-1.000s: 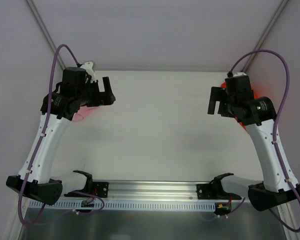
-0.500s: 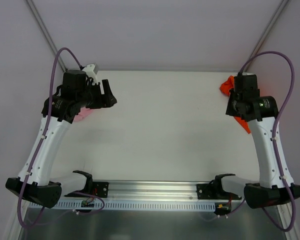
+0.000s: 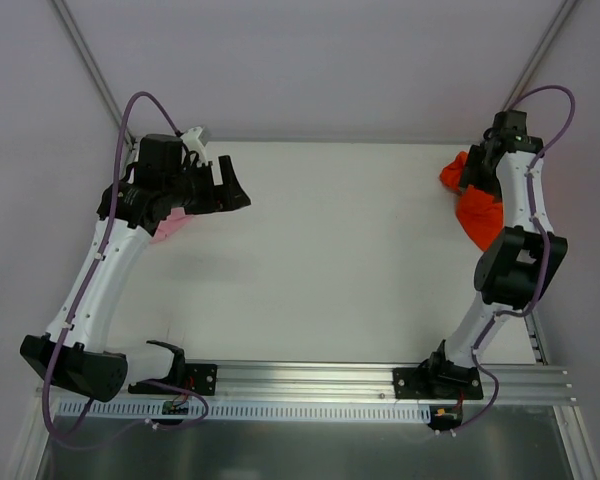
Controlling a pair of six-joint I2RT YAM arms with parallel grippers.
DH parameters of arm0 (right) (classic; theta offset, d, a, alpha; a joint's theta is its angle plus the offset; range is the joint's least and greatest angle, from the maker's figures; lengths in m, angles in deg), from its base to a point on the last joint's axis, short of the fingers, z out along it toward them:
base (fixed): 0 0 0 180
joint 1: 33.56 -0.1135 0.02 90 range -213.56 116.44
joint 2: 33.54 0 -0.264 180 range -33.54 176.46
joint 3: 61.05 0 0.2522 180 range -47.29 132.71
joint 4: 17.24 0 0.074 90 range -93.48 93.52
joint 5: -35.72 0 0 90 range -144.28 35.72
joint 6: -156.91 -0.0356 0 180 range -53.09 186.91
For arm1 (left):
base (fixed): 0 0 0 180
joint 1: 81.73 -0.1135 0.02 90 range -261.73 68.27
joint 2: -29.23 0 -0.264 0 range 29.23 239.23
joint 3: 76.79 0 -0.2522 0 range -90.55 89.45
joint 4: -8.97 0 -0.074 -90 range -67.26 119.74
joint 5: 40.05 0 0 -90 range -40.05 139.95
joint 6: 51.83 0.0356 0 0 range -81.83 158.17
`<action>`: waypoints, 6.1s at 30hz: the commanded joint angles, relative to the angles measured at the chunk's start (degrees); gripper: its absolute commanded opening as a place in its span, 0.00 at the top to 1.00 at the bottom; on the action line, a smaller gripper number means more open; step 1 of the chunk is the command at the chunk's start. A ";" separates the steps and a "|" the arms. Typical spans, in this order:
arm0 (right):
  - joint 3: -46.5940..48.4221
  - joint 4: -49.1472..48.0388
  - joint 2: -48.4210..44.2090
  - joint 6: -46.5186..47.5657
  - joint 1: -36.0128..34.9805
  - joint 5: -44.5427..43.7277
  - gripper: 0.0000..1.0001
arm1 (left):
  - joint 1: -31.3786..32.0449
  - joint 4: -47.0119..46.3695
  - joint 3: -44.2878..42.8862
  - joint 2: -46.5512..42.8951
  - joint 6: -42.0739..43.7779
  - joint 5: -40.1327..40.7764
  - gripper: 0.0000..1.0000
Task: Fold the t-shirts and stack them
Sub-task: Grab crumpled tshirt from the corner of the board with the right arm, then move the tshirt to the center of the board, then flatten out the tshirt
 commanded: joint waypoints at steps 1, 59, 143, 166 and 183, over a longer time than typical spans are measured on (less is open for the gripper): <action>7.03 -1.62 5.43 1.96 1.45 1.63 0.25 | -0.19 -1.49 -1.05 -0.92 -0.93 -2.23 0.17; 21.92 -8.64 33.49 3.02 7.43 13.93 0.99 | -0.19 0.18 8.80 -11.83 -1.72 7.09 0.37; -3.39 0.59 -17.64 -11.88 -48.31 -2.44 0.00 | 0.77 -5.60 10.99 -5.34 -4.88 -11.79 0.41; -37.60 -6.54 -32.87 -25.02 -24.30 4.62 0.19 | 17.47 -14.23 -2.98 25.87 5.46 -6.27 0.55; -40.16 -4.00 -36.75 -22.56 -18.68 4.35 0.14 | 21.25 -20.21 -3.77 34.49 24.29 -6.55 0.27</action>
